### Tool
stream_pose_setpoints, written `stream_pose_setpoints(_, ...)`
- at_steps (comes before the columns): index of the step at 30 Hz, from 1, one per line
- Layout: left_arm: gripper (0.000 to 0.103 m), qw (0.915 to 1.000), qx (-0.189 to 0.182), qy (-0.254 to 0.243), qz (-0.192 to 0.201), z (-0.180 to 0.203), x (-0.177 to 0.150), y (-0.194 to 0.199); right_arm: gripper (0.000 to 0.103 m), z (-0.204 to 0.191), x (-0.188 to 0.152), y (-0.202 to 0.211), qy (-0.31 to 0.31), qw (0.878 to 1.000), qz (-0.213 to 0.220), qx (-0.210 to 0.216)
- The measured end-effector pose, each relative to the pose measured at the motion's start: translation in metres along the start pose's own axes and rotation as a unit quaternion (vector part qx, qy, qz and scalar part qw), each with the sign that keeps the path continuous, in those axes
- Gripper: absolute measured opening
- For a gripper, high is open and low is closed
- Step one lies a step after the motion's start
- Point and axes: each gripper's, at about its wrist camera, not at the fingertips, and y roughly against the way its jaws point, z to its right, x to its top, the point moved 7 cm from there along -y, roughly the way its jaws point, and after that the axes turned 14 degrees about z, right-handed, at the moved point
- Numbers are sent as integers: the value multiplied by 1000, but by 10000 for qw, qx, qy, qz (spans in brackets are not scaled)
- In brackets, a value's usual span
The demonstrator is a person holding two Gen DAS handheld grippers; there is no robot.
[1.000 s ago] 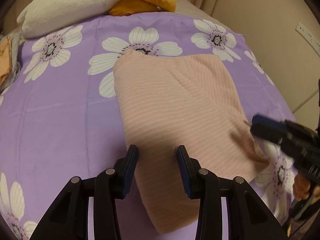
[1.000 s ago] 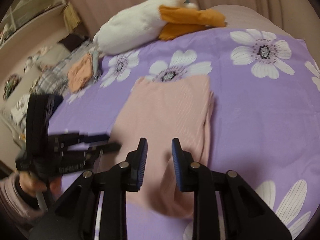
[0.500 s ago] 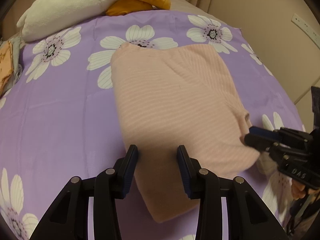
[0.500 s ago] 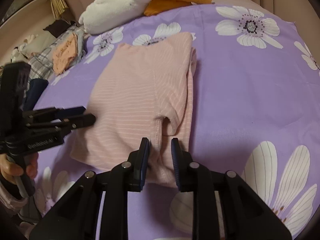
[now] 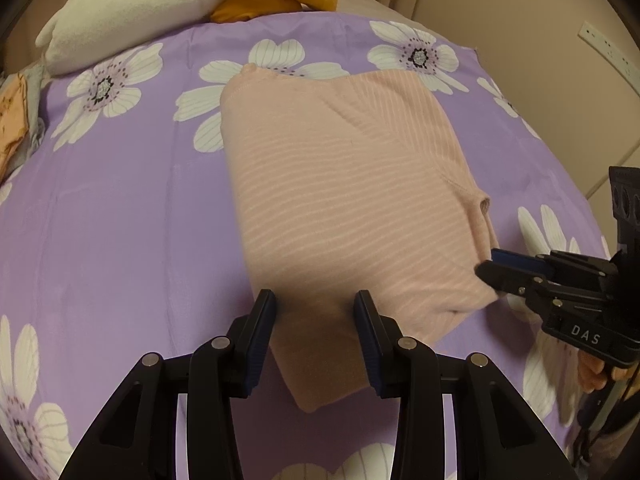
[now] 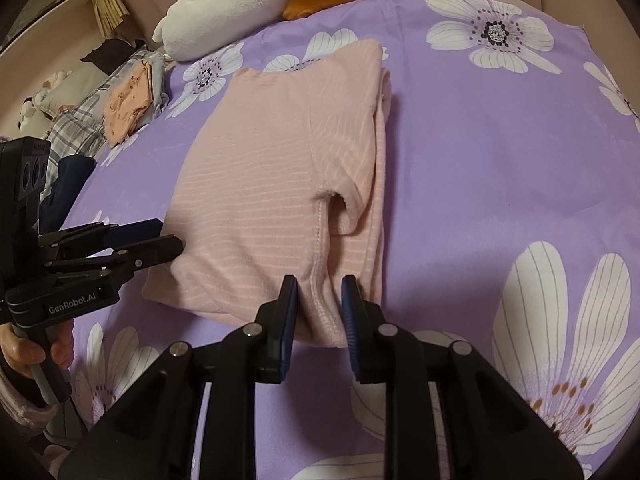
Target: Fold small clothes
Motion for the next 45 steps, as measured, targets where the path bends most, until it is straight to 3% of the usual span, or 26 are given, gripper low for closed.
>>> stream_pose_setpoints(5, 38, 10000, -16, 3, -20, 1, -4, 1, 24, -2, 3, 8, 46, 10000, 15, 0)
stream_pose_setpoints(9, 38, 10000, -21, -15, -32, 1, -5, 1, 24, -3, 27, 20, -33, 9991, 406, 124)
stream_pose_setpoints(12, 38, 10000, -16, -32, -43, 1, -4, 1, 32, 3, 52, 14, -144, 9978, 645, 6)
stream_pose_setpoints(17, 38, 10000, -16, -61, -60, 1, -5, 0, 33, 9, 97, -21, -273, 9965, 786, -123)
stream_pose_setpoints(22, 38, 9999, -42, -77, -57, 1, -5, 0, 31, 14, 122, -66, -350, 9973, 562, -303)
stream_pose_setpoints(27, 38, 9999, -64, -111, -57, 2, -6, -1, 28, 30, 110, -101, -342, 9972, -38, -667)
stream_pose_setpoints(32, 38, 9999, -62, -101, -55, 1, -6, -1, 32, 25, 110, -79, -366, 9976, 167, -561)
stream_pose_setpoints(37, 38, 9999, -40, -99, -37, 1, -6, -1, 33, 4, 98, -38, -138, 9989, 400, -191)
stream_pose_setpoints(40, 38, 9999, -12, -115, -33, 2, -7, -1, 33, -5, 76, -25, 90, 9994, 316, -105)
stream_pose_setpoints(45, 38, 9999, 26, -150, -21, 3, -7, -1, 31, 7, 49, -40, 251, 9989, 2, -386)
